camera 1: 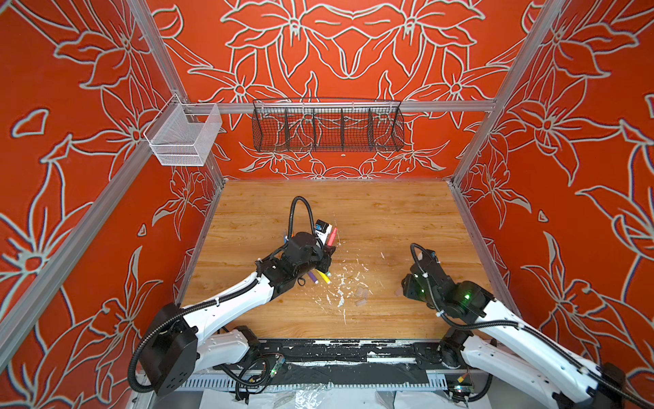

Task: Insert the pens into the pen caps
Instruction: 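Move the right gripper away to a translucent white cap on the table, then lower the right gripper and close it on the white cap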

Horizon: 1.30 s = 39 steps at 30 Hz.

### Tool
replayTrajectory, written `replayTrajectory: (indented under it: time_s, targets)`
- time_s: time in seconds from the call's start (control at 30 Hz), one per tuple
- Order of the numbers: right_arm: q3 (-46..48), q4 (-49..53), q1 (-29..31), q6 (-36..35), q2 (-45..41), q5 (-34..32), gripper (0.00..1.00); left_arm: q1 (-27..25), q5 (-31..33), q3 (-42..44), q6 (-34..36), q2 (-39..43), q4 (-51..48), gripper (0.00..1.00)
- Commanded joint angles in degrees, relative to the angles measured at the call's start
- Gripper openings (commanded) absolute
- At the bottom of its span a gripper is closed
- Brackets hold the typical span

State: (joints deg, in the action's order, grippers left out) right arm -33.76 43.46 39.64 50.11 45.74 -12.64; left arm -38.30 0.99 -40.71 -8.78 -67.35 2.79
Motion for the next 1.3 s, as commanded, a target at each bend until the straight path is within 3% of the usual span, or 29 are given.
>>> replayTrajectory:
  time_s: [0.0, 0.17, 0.4, 0.67, 1.07, 1.27]
  targets:
    - [0.13, 1.63, 0.44, 2.45, 1.91, -0.65, 0.48, 0.16, 1.29, 0.94, -0.06, 1.74, 2.25, 0.0]
    - [2.23, -0.27, 0.35, 3.48, 2.67, -3.4, 0.47, 0.16, 1.68, 0.98, -0.67, 1.13, 3.49, 0.0]
    - [4.88, -8.56, 0.35, 2.96, 9.56, -1.78, 0.43, 0.16, 1.2, 0.87, -1.24, 0.72, 3.7, 0.0]
    - [5.33, -14.99, 0.37, 2.06, 14.06, 0.31, 0.47, 0.16, 0.17, 0.98, -1.68, 0.95, 3.82, 0.0]
    - [4.36, -15.78, 0.35, 3.38, 22.71, -2.04, 0.48, 0.16, -0.55, 0.94, -1.18, 1.86, 3.37, 0.0]
    - [4.45, -14.84, 0.31, 3.21, 23.36, -2.6, 0.38, 0.17, 0.21, 1.09, -0.81, 2.75, 3.1, 0.0]
